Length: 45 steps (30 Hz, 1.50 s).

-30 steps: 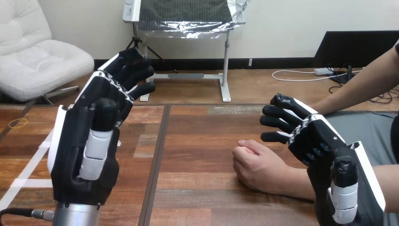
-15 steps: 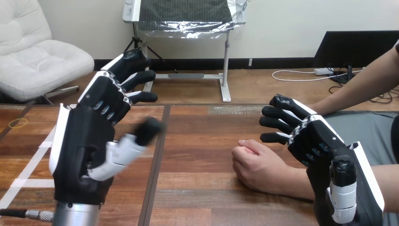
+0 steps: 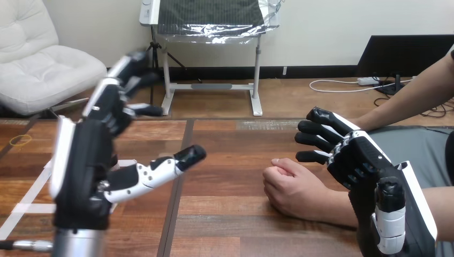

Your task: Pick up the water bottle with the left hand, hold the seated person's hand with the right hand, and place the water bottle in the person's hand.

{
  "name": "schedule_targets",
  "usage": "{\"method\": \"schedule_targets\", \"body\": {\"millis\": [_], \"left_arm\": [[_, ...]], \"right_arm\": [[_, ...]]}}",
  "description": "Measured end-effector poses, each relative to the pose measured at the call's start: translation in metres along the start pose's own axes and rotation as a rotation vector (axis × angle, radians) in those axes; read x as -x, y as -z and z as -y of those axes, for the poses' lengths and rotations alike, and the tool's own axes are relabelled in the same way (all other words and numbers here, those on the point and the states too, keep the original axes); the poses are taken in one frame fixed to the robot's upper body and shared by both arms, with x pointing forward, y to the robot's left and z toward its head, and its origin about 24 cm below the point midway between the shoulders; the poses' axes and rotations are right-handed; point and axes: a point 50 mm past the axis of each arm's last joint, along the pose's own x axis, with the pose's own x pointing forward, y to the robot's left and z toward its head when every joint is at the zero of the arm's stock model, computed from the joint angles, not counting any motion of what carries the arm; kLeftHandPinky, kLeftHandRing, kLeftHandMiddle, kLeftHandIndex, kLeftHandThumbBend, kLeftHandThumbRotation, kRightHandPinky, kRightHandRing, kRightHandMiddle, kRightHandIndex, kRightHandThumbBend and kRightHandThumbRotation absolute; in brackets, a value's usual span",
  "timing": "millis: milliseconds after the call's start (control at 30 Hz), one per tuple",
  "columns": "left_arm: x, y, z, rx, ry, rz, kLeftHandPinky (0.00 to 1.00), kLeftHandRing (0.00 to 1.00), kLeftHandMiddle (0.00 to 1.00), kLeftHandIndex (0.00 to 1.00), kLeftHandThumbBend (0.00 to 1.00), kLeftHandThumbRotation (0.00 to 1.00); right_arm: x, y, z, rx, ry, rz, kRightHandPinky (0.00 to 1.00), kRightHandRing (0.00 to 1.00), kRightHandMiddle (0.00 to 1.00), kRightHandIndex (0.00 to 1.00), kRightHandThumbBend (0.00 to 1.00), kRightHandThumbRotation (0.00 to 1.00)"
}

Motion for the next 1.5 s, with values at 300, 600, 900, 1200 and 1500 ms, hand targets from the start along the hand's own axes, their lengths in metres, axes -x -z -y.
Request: {"method": "schedule_targets", "body": {"millis": [300, 600, 900, 1200, 1500], "left_arm": [[-0.002, 0.007, -0.016, -0.108, -0.062, -0.018, 0.78, 0.87, 0.91, 0.89, 1.0, 0.0], [-0.003, 0.01, -0.032, -0.174, -0.148, -0.027, 0.79, 0.86, 0.89, 0.88, 1.0, 0.0], [-0.008, 0.01, -0.045, -0.226, -0.214, -0.029, 0.8, 0.88, 0.91, 0.9, 1.0, 0.0], [-0.014, 0.008, -0.057, -0.27, -0.239, -0.02, 0.76, 0.87, 0.9, 0.9, 1.0, 0.02], [-0.021, 0.007, -0.066, -0.291, -0.274, -0.031, 0.58, 0.86, 0.88, 0.89, 1.0, 0.09]], "right_arm": [[0.0, 0.0, 0.0, 0.002, -0.001, 0.0, 0.7, 0.79, 0.8, 0.82, 0.88, 0.98], [0.0, 0.0, 0.0, 0.003, 0.0, 0.0, 0.7, 0.79, 0.8, 0.82, 0.89, 0.98], [0.0, 0.0, 0.0, 0.004, 0.0, 0.0, 0.7, 0.79, 0.8, 0.82, 0.88, 0.97], [0.0, 0.0, 0.0, 0.003, -0.002, 0.0, 0.7, 0.79, 0.8, 0.82, 0.89, 0.97], [0.0, 0.0, 0.0, 0.005, -0.002, 0.0, 0.7, 0.78, 0.8, 0.82, 0.88, 0.98]]}}
